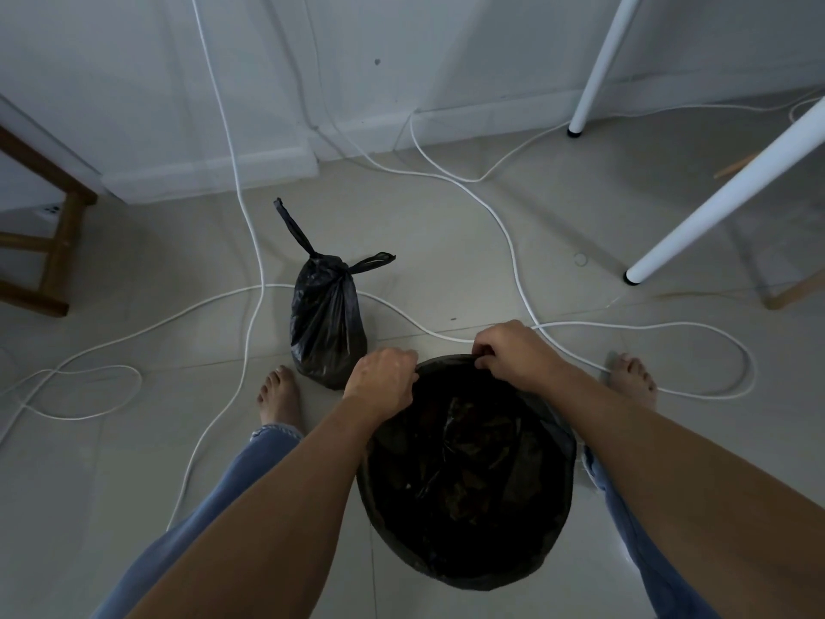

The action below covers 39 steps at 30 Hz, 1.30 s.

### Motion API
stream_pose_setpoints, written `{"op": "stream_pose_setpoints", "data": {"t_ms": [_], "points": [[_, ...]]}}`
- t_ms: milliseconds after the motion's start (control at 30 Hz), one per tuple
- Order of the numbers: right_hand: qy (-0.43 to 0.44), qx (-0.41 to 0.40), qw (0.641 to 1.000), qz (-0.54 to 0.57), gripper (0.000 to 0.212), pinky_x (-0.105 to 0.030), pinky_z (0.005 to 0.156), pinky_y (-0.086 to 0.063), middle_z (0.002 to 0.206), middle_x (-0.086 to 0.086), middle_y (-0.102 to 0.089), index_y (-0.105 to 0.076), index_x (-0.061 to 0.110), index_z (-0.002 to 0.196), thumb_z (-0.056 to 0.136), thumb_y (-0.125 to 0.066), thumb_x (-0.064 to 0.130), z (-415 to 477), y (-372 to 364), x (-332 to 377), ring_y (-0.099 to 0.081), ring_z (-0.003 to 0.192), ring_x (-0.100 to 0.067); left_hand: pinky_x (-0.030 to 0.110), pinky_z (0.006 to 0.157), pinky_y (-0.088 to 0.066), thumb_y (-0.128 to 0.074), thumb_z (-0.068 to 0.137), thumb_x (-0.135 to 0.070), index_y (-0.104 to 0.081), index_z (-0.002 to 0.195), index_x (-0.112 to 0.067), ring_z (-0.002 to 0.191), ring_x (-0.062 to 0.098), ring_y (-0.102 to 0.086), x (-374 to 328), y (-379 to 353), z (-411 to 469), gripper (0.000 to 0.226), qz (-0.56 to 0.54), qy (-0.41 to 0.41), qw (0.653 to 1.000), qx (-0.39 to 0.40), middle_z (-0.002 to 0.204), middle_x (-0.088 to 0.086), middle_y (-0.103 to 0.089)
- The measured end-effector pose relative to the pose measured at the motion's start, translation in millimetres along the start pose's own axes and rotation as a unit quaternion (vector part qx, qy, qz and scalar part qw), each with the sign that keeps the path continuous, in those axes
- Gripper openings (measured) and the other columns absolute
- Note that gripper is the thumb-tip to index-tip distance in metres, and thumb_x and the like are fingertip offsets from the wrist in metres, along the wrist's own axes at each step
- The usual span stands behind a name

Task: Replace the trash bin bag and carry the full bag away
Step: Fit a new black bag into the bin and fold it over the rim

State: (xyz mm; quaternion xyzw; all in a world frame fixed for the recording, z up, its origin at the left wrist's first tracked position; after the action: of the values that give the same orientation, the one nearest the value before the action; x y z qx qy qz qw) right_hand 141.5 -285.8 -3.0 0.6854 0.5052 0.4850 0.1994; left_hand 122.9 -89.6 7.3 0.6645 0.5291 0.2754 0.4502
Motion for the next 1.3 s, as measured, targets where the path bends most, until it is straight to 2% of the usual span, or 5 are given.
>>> {"op": "stream_pose_setpoints", "data": {"t_ms": [167, 467, 633, 900, 1300], "points": [[0.002, -0.077, 0.992, 0.105, 0.035, -0.024, 0.091, -0.047, 0.107, -0.001, -0.071, -0.066, 0.019, 0.117, 0.083, -0.070, 0.026, -6, 22, -3, -0.065, 0.100, -0.016, 0.043, 0.086, -0.052, -0.054, 0.099, -0.031, -0.063, 0.110, -0.008, 0.107, 0.040, -0.065, 24, -4, -15, 0.027, -0.044, 0.079, 0.996, 0.005, 0.114, 0.019, -0.066], [0.014, -0.115, 0.990, 0.081, 0.027, -0.030, 0.091, -0.045, 0.108, -0.002, -0.069, -0.069, 0.015, 0.108, 0.084, -0.068, 0.027, -12, 29, -11, -0.061, 0.104, -0.019, 0.039, 0.086, -0.055, -0.065, 0.088, -0.054, -0.066, 0.110, -0.017, 0.103, 0.027, -0.064, 46, 6, -17, 0.043, -0.148, 0.119, 0.981, -0.040, 0.108, 0.005, -0.065], [0.040, -0.127, 0.989, 0.059, 0.026, -0.028, 0.085, -0.041, 0.101, -0.005, -0.066, -0.070, 0.013, 0.101, 0.082, -0.070, 0.030, -3, 25, -3, -0.058, 0.101, -0.024, 0.037, 0.093, -0.053, -0.070, 0.091, -0.037, -0.067, 0.126, -0.016, 0.113, 0.023, -0.061, 24, 24, 8, 0.041, -0.219, 0.060, 0.966, -0.123, 0.120, 0.004, -0.063], [0.044, -0.094, 0.994, -0.029, 0.043, -0.034, 0.090, -0.042, 0.110, -0.006, -0.059, -0.066, 0.009, 0.108, 0.076, -0.074, 0.036, 9, 19, 5, -0.050, 0.107, -0.025, 0.042, 0.089, -0.055, -0.072, 0.088, -0.027, -0.075, 0.112, -0.018, 0.107, 0.024, -0.061, 1, 18, 35, 0.026, -0.203, 0.054, 0.968, -0.136, 0.109, 0.004, -0.065], [0.062, -0.105, 0.992, 0.043, 0.010, -0.033, 0.078, -0.044, 0.092, -0.010, -0.065, -0.069, 0.009, 0.091, 0.086, -0.063, 0.015, 14, 26, 3, -0.059, 0.091, -0.027, 0.044, 0.086, -0.055, -0.064, 0.092, -0.008, -0.075, 0.094, -0.008, 0.094, 0.026, -0.064, 10, 8, 44, 0.011, -0.244, 0.014, 0.957, -0.155, 0.097, 0.006, -0.068]]}}
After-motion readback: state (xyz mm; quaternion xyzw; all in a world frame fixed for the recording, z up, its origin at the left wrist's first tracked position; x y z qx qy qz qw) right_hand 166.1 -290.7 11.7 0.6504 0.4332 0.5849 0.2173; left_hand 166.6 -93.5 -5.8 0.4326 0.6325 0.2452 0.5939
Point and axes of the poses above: each hand's wrist, its own z-axis towards the middle knuckle, its own y-axis out of the back of the hand, x = y × z, the point moved 4 cm from there along z, towards the middle knuckle
